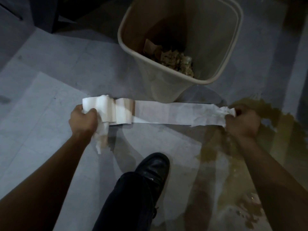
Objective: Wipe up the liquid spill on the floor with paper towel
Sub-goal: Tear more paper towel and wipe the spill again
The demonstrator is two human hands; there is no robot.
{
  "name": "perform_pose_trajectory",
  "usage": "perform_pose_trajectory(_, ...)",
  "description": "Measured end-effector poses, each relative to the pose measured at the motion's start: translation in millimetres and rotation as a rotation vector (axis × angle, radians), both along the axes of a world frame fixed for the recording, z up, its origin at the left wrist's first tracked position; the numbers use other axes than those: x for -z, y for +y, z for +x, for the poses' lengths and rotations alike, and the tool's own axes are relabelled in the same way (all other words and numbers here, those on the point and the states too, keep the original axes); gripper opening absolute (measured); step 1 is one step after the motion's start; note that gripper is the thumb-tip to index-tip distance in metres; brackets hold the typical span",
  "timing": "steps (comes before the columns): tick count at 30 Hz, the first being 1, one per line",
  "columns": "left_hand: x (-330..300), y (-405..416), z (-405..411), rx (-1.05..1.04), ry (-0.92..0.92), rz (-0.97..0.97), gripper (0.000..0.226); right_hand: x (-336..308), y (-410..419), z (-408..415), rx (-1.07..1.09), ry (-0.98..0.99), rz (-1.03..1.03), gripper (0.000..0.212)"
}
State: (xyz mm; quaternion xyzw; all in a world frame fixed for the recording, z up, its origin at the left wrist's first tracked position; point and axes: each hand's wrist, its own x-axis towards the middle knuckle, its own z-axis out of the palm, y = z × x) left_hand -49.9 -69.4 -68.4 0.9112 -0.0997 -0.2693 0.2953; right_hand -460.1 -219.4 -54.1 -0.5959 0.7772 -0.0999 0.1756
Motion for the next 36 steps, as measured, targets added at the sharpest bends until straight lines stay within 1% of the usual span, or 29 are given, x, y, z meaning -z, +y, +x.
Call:
perform_pose_trajectory(1,-1,2,5,-0.012,-0.010,0.007,0.050,-7,-2,-2,-0.008,-0.023,-0.020,0.015)
perform_pose_trajectory(3,0,6,14,-0.031,-0.041,0.035,0.050,-16,-5,4,-0.024,-0.011,-0.056,0.017)
perform_pose_trajectory(5,0,8,18,-0.035,-0.105,0.063,0.053,-24,-5,27,-0.039,0.082,-0.015,0.030)
perform_pose_trajectory(7,1,10,16,0.047,-0.226,0.127,0.063,-28,1,62,-0.106,0.193,0.094,0.032)
perform_pose_trajectory(9,-1,8,3,0.206,-0.371,0.196,0.070,-21,16,99,-0.221,0.209,0.139,0.028)
perform_pose_trajectory(10,-2,7,-7,0.300,-0.412,0.181,0.070,-17,27,119,-0.248,0.168,0.137,0.028)
perform_pose_trajectory(11,-4,3,-19,0.391,-0.422,0.155,0.068,-13,38,136,-0.259,0.067,0.134,0.028)
perform_pose_trajectory(12,-4,0,-30,0.456,-0.402,0.129,0.065,-8,49,153,-0.251,-0.088,0.151,0.028)
perform_pose_trajectory(13,-4,-4,-41,0.494,-0.364,0.109,0.062,-7,58,170,-0.260,-0.241,0.166,0.030)
perform_pose_trajectory(14,-3,-7,-49,0.508,-0.332,0.094,0.060,-7,66,185,-0.303,-0.342,0.191,0.033)
perform_pose_trajectory(15,-2,-8,-55,0.515,-0.318,0.082,0.058,-7,72,196,-0.369,-0.391,0.208,0.036)
perform_pose_trajectory(16,-1,-8,-58,0.526,-0.322,0.073,0.056,-7,76,201,-0.409,-0.404,0.203,0.035)
perform_pose_trajectory(17,-1,-8,-58,0.537,-0.337,0.063,0.055,-4,77,200,-0.398,-0.394,0.163,0.033)
perform_pose_trajectory(20,1,-3,-46,0.514,-0.361,0.085,0.053,10,70,172,-0.167,-0.292,0.029,0.030)
perform_pose_trajectory(21,2,-2,-41,0.497,-0.359,0.114,0.055,19,65,161,-0.107,-0.260,0.028,0.038)
perform_pose_trajectory(23,4,0,-36,0.476,-0.336,0.175,0.062,30,52,148,-0.068,-0.148,0.155,0.078)
perform_pose_trajectory(24,6,1,-34,0.461,-0.311,0.192,0.066,33,46,147,-0.055,-0.108,0.246,0.093)
perform_pose_trajectory(25,7,1,-34,0.443,-0.285,0.194,0.068,28,42,149,-0.044,-0.105,0.320,0.098)
perform_pose_trajectory(27,9,2,-35,0.422,-0.253,0.186,0.070,23,38,163,-0.093,-0.153,0.366,0.096)
perform_pose_trajectory(29,10,1,-36,0.427,-0.252,0.205,0.072,24,40,185,-0.152,-0.243,0.445,0.098)
perform_pose_trajectory(31,11,-1,-36,0.441,-0.256,0.239,0.074,31,47,204,-0.144,-0.278,0.479,0.097)
perform_pose_trajectory(34,15,-4,-35,0.470,-0.250,0.293,0.078,44,58,211,-0.118,-0.276,0.453,0.068)
perform_pose_trajectory(36,18,-7,-37,0.486,-0.253,0.329,0.080,48,64,204,-0.139,-0.257,0.422,0.054)
